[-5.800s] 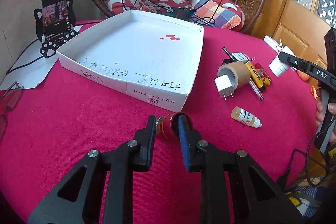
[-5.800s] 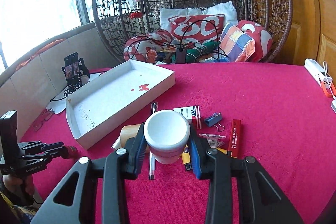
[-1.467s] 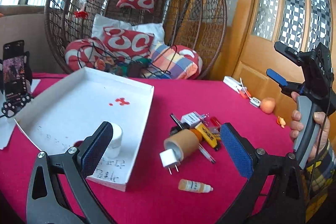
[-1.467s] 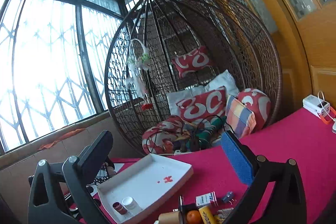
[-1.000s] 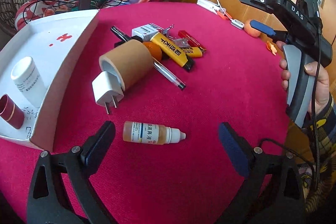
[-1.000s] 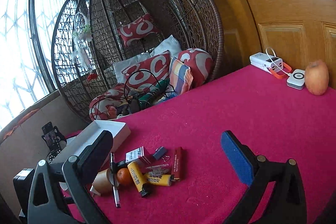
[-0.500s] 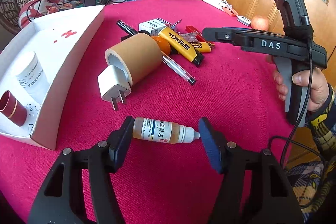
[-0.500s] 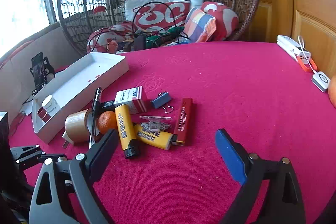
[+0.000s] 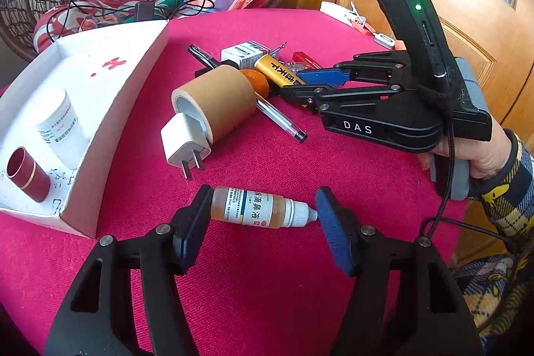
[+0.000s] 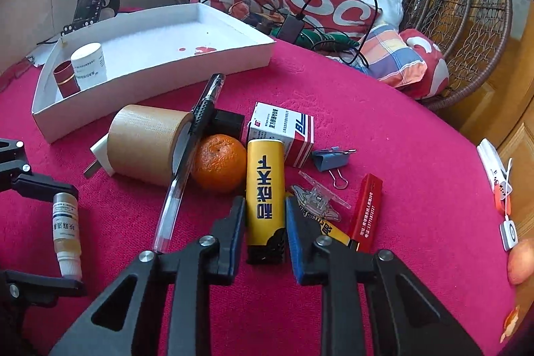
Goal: Organize rigid objects
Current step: 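Grasp the yellow lighter with the right gripper while the left holds the bottle, then carry bottle and lighter into the white tray and open both grippers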
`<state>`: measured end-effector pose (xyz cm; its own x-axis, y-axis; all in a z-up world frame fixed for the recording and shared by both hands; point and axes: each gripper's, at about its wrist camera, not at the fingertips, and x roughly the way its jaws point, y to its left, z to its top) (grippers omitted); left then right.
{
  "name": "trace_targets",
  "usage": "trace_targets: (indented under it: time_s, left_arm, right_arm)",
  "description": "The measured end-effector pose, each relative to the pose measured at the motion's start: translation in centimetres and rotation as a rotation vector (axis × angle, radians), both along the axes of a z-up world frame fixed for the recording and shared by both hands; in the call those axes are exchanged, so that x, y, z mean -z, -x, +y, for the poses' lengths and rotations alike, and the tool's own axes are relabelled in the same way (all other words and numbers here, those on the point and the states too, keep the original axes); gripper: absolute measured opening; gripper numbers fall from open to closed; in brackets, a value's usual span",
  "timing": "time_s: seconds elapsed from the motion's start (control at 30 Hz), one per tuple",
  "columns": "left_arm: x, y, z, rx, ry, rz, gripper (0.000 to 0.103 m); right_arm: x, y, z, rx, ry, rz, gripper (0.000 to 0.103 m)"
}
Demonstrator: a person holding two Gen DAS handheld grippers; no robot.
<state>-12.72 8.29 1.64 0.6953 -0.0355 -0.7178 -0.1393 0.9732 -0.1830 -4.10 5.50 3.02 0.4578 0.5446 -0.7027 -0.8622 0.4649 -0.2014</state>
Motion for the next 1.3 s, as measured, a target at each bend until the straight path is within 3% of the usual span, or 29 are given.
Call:
trace_targets:
  time_s: [0.33,0.5,1.03,1.3]
  left_arm:
    - [-2.0,1.1,0.5,-0.041,-0.023,-0.073,0.063]
    - [-3.3,2.1,1.7,-0.085,-0.015,-0.119,0.063]
    - [-5.7,4.7,4.7,-0.187,-0.007,-0.212,0.063]
    - [-7.0,5.6,7.5,-0.263,-0.006,-0.253,0.063]
  right_arm:
    - [-4.3,-0.5,-4.1,0.067,-0.233,0.097,0.023]
    - [-6.4,-0.2,-4.3,0.057,-0.300,0.106,0.023]
    - [-10.3,1.4,-3.1,-0.012,-0.369,0.075,0.023]
    - [-11.2,2.0,-0.8,-0.079,-0.373,0.107,0.023]
